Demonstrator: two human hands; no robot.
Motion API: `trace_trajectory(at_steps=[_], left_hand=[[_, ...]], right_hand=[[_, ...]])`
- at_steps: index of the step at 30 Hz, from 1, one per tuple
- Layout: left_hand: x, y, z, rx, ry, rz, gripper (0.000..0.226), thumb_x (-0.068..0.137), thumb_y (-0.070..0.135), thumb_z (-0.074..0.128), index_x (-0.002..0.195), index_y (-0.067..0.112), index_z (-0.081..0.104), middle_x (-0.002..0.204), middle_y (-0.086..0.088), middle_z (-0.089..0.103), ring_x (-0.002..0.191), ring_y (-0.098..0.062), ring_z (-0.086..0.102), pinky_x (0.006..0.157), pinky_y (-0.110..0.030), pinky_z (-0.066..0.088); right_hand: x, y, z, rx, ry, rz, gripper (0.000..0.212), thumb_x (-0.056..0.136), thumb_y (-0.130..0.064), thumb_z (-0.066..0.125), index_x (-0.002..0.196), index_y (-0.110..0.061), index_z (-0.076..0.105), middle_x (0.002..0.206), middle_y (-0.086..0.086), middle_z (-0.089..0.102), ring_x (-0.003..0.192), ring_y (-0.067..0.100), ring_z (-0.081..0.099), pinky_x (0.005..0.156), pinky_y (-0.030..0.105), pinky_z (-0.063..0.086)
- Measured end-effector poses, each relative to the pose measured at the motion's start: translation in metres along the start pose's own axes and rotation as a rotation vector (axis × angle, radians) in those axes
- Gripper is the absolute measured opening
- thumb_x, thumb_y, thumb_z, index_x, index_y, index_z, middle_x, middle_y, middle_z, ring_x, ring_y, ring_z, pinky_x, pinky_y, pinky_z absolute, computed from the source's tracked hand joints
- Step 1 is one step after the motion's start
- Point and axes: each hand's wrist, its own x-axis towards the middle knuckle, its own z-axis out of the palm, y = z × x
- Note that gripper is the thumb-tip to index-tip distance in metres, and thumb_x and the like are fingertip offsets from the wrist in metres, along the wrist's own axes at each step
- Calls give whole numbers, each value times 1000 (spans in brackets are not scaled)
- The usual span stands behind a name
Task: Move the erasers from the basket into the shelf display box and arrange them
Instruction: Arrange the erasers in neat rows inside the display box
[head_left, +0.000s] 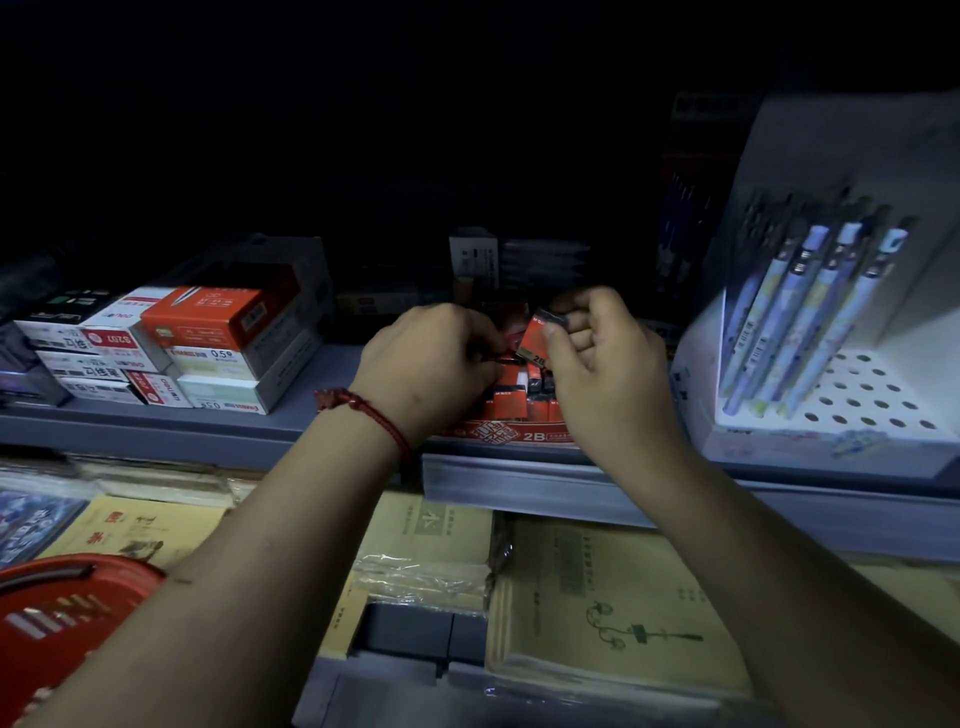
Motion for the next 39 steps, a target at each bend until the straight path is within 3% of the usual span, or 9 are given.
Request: trace_trajectory(at_steps=[8,10,12,13,16,19,26,33,39], left_hand=[[0,-2,-4,92,-94,62,20,88,44,61,106,43,70,119,16,65,113,-13,59,92,-35,51],[-3,0,-2,101,-46,63,22,89,41,58,107,40,70,119,11,65,112,-16,60,91,-36,52],[-8,0,0,112,5,88,27,92,38,53,115,38,67,120,6,64,112,-20,60,91,-38,51],[-10,-1,-1,116,38,114,29,94,37,51,119,38,64,120,5,64,112,-22,60,92,-39,50],[-12,-1,-4,37,113,245,29,95,35,51,121,38,65,116,6,66,106,-21,63,91,-43,50],[-12,7,-4,-16,-13,342,37,89,37,48,121,43,66,115,9,63,106,-16,62,91,-46,51],[-13,8,-2,-82,-30,238,24,91,31,59,108,28,76,108,4,69,99,-16,64,85,-36,55],[-13,17,15,-298,39,-50,19,78,55,75,88,39,73,81,16,71,86,-4,66,76,-35,59],[-11,35,19,-215,92,-128,36,73,66,73,92,36,68,90,12,69,93,-14,64,77,-35,55]], right_hand=[[0,0,0,10,6,-4,10,97,-16,60,99,-23,54,77,-13,56,70,-7,57,57,7,43],[1,3,1,59,18,38,4,97,-17,61,97,-15,58,77,-7,62,68,2,62,57,16,50],[3,5,-1,187,54,120,9,97,-18,61,90,-14,57,74,1,66,63,13,66,59,35,56],[4,5,-2,249,85,152,14,97,-17,60,84,-16,53,72,3,68,61,16,66,57,36,55],[6,4,-6,384,171,217,21,97,-11,60,81,-15,48,70,11,69,55,15,65,53,26,51],[8,3,-6,439,197,271,18,98,-8,59,84,-11,48,68,12,68,51,15,64,50,23,49],[6,8,-5,330,128,285,21,97,-15,61,80,-17,48,69,6,69,57,16,65,58,34,53],[6,9,-2,173,87,202,17,95,-18,61,82,-18,52,73,4,67,66,21,68,63,46,57],[6,9,-2,238,115,242,15,97,-16,60,85,-13,52,69,2,68,61,11,67,55,29,51]])
